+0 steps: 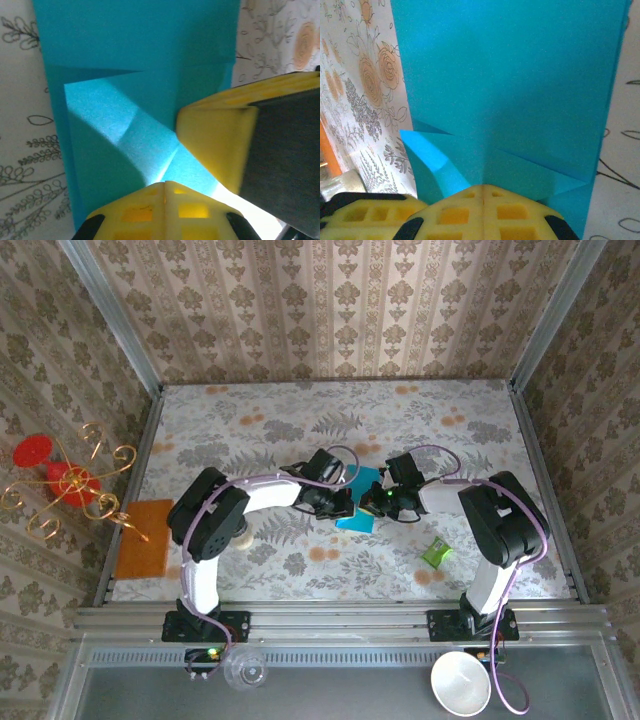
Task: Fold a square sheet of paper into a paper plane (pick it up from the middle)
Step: Fold the triangle a second time at the center of the table.
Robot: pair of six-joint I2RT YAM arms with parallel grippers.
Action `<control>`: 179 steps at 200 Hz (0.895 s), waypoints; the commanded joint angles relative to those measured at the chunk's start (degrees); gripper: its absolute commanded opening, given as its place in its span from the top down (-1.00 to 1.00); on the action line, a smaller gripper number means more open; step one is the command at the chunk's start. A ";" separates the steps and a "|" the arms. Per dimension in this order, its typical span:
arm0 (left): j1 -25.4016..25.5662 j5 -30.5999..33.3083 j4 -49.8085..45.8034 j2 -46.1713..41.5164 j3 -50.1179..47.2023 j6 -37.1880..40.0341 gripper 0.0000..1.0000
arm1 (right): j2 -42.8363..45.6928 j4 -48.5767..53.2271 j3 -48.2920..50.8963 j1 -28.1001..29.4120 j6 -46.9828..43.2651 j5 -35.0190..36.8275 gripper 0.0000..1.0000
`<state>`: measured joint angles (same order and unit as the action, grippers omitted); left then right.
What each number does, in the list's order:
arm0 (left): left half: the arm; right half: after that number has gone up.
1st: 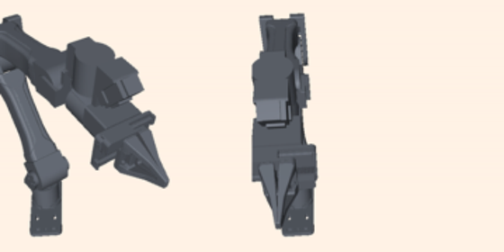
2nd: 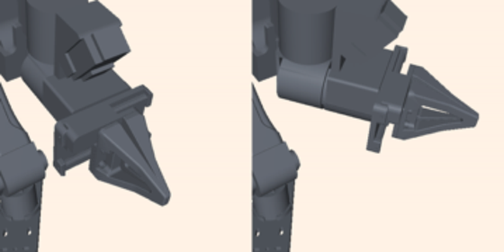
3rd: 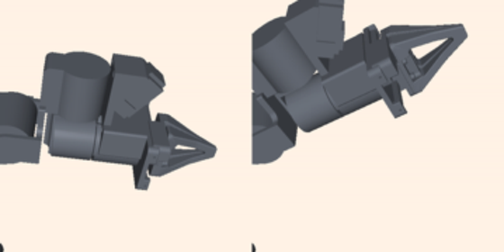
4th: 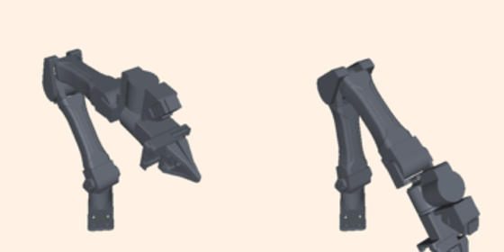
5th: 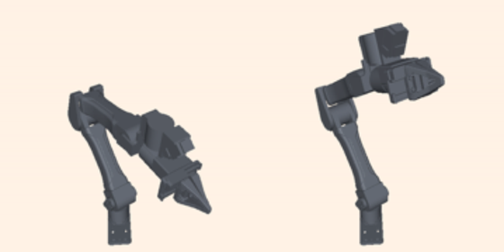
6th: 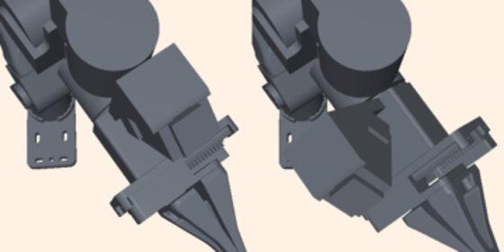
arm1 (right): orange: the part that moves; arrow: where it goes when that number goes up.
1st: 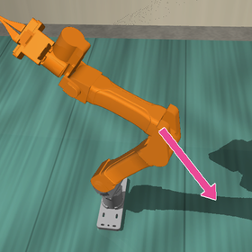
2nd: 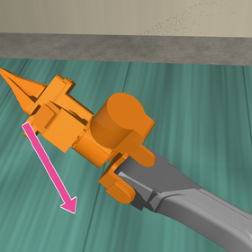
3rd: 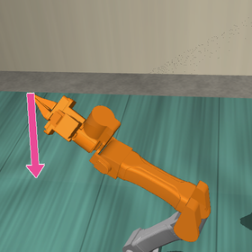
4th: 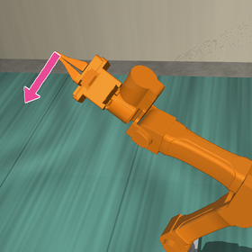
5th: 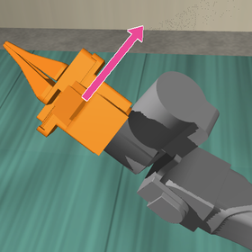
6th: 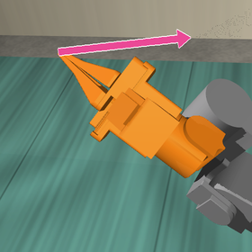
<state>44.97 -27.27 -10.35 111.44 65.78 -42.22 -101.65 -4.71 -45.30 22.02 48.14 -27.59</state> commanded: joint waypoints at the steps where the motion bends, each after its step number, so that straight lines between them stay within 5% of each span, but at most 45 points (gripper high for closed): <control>1: 0.10 -1.10 -1.69 1.61 1.60 1.42 0.97 | -3.57 4.91 1.00 -0.23 0.45 3.69 0.88; 179: -5.40 -5.91 -5.15 -8.37 -17.78 7.55 1.00 | -5.73 14.16 -1.37 -2.07 -5.75 5.92 0.88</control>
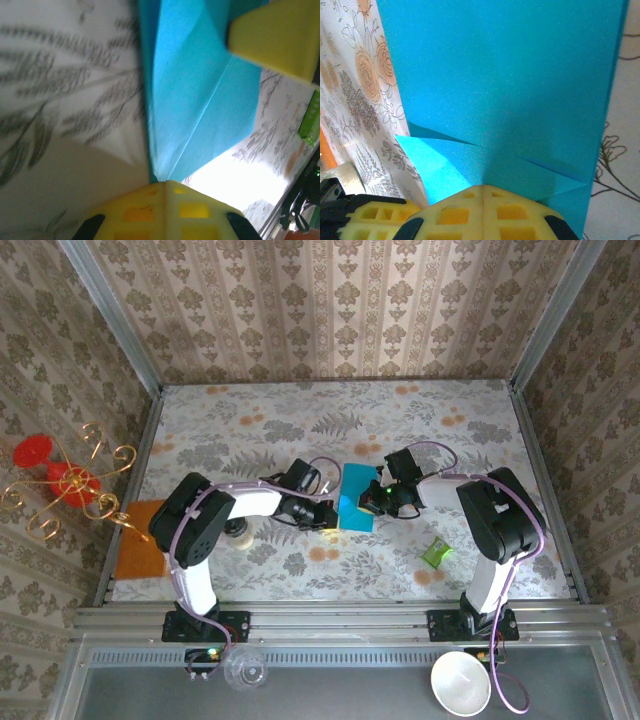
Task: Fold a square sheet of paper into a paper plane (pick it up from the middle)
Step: Fold the triangle a second time at the center of the table.
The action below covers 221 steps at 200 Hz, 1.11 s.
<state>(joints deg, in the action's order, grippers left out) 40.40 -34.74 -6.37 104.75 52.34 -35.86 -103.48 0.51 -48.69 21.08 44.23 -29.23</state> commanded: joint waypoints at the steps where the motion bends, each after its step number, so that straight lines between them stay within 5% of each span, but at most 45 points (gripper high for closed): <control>1: -0.89 1.63 -9.16 -1.84 -4.38 1.16 1.00 | -3.86 8.91 1.97 -1.13 -1.90 7.46 0.87; 35: -2.13 3.48 -8.66 -8.44 -1.48 -0.44 1.00 | 0.06 5.97 0.69 -0.69 -2.07 1.99 0.79; 60: -1.80 3.72 -3.83 -9.94 0.92 -3.64 0.80 | 5.52 3.47 0.46 -0.25 0.23 -0.69 0.59; 121: 0.13 4.24 2.27 -0.77 8.70 -7.60 0.50 | 14.31 -1.64 8.45 -0.73 9.83 6.46 0.18; 221: -1.00 6.53 4.77 8.19 12.39 -10.18 0.49 | 9.32 -9.91 10.03 -0.51 14.57 3.20 0.15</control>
<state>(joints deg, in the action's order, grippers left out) 40.03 -28.93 -3.33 112.81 65.23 -44.36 -92.44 -6.94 -37.12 20.49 57.45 -24.71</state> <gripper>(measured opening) 0.252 0.427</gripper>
